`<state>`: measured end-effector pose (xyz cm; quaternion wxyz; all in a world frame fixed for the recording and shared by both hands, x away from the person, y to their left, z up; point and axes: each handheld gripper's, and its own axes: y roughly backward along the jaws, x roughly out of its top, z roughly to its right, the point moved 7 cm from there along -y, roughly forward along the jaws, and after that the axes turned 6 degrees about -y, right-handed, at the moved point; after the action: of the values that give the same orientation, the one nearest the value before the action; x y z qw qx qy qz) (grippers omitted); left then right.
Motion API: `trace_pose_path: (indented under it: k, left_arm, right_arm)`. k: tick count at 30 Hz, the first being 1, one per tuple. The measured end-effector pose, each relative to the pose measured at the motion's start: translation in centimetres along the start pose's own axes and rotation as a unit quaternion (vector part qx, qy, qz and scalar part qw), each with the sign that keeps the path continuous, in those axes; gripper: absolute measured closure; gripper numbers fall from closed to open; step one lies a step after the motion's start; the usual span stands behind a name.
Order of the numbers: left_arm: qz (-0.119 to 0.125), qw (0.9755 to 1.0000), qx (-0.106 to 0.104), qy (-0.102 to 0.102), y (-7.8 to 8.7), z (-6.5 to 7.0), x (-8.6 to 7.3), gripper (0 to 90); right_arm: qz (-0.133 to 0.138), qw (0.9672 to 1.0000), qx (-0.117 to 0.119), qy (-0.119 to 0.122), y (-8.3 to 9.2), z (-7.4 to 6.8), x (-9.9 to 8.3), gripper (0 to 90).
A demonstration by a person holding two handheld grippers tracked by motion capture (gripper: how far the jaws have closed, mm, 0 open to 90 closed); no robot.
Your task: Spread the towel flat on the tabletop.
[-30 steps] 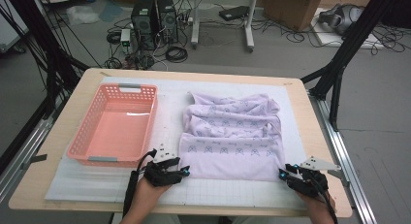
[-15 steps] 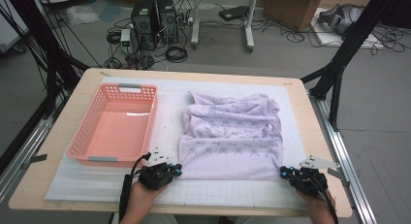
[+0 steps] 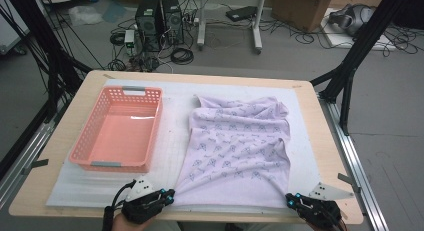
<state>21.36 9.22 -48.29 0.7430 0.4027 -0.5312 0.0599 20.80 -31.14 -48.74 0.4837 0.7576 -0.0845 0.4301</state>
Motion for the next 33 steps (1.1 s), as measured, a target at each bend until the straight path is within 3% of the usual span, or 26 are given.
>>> trace_pose_path:
  k: [7, 9, 11, 13, 19, 22, 26, 30, 33]
  left_arm:
    - [-0.001, 0.9992, -0.037, -0.014, -0.5, 2.1, -0.6, 84.0]
    - [0.009, 0.9992, -0.034, -0.017, -0.7, 2.0, -0.1, 67.9]
    - [0.019, 0.9994, -0.028, -0.011, -1.0, 1.4, 0.5, 56.1]
    - [0.031, 0.9993, -0.018, -0.012, -1.7, 0.6, 1.7, 52.3]
    - [0.042, 0.9990, 0.008, -0.013, -4.7, -1.5, 4.7, 47.0]
    - [0.031, 0.9993, 0.018, -0.011, -6.4, -2.7, 5.5, 45.2]
    - [0.011, 0.9993, 0.032, 0.012, -8.3, -4.6, 5.8, 41.9]
    - [-0.024, 0.9991, 0.027, 0.024, -9.7, -5.4, 5.8, 42.7]
    - [-0.025, 0.9987, 0.040, 0.019, -9.9, -5.7, 5.9, 48.5]
  right_arm:
    - [-0.016, 0.9999, 0.001, -0.003, 2.3, -0.5, -2.5, 85.7]
    - [-0.020, 0.9998, 0.001, -0.003, 2.7, -0.5, -3.3, 84.2]
    - [-0.003, 1.0000, -0.006, -0.005, 2.7, -0.4, -3.0, 73.3]
    - [0.017, 0.9997, -0.013, -0.012, 2.5, 0.1, -2.0, 65.3]
    - [0.044, 0.9978, -0.045, -0.018, 0.0, 2.6, 1.4, 60.3]
    - [0.047, 0.9968, -0.059, -0.028, -1.4, 4.0, 3.0, 56.8]
    - [0.040, 0.9958, -0.066, -0.050, -3.2, 5.8, 4.2, 52.5]
    - [0.027, 0.9960, -0.067, -0.051, -4.7, 6.2, 4.7, 53.4]
    - [0.025, 0.9959, -0.073, -0.046, -5.0, 6.2, 4.8, 60.3]
